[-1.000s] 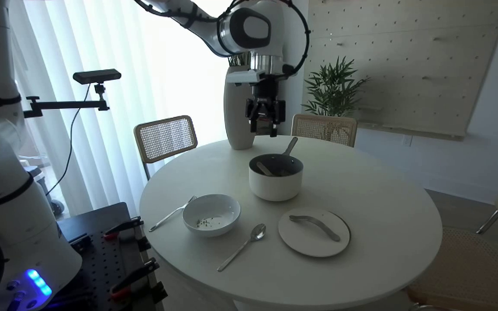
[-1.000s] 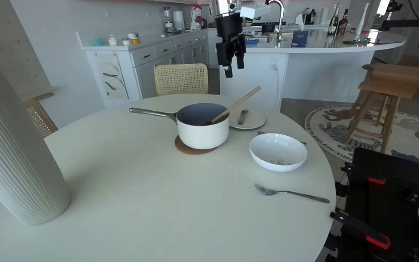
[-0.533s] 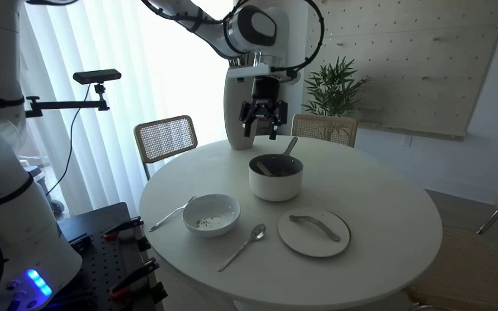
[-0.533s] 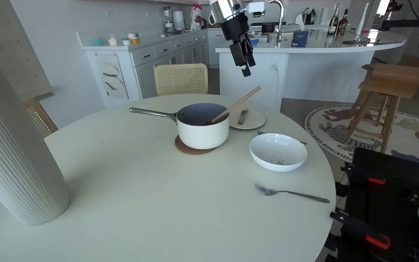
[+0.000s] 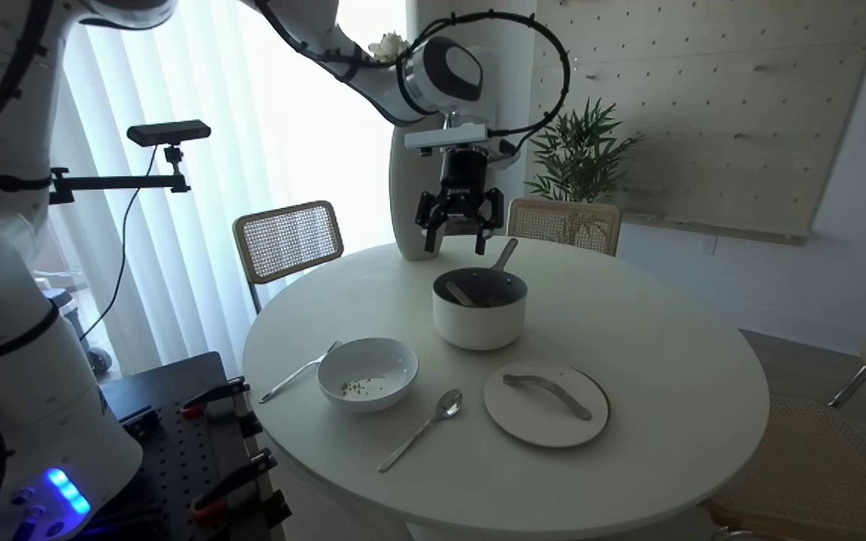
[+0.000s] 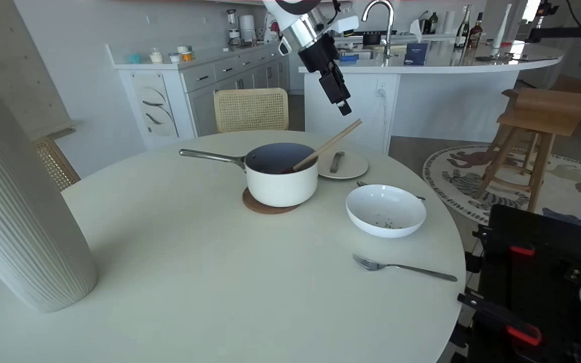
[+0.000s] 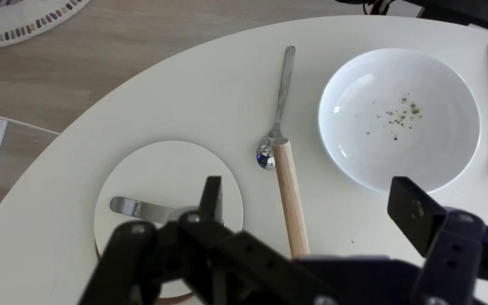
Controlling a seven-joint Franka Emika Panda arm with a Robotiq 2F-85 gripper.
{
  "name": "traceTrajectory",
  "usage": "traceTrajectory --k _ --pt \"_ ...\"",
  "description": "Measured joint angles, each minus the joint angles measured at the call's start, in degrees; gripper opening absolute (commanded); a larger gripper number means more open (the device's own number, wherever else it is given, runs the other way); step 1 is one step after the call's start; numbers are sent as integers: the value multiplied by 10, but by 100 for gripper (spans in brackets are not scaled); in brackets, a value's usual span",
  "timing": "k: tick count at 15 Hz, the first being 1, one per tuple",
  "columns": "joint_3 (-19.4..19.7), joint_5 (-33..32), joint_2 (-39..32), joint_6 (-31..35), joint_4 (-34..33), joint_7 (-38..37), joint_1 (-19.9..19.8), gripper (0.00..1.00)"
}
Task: Take the broccoli from the white bowl and put it in the white pot then take the wooden spatula out of the pot and put it on the table then put the white lid on the pot
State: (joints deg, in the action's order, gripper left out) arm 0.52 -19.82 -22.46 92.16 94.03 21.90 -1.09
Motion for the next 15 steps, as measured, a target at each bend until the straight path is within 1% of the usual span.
traceTrajectory --k 7,15 --pt "-2 -38 -20 -4 0 17 3 100" --pt "-2 -42 -42 -15 5 47 3 100"
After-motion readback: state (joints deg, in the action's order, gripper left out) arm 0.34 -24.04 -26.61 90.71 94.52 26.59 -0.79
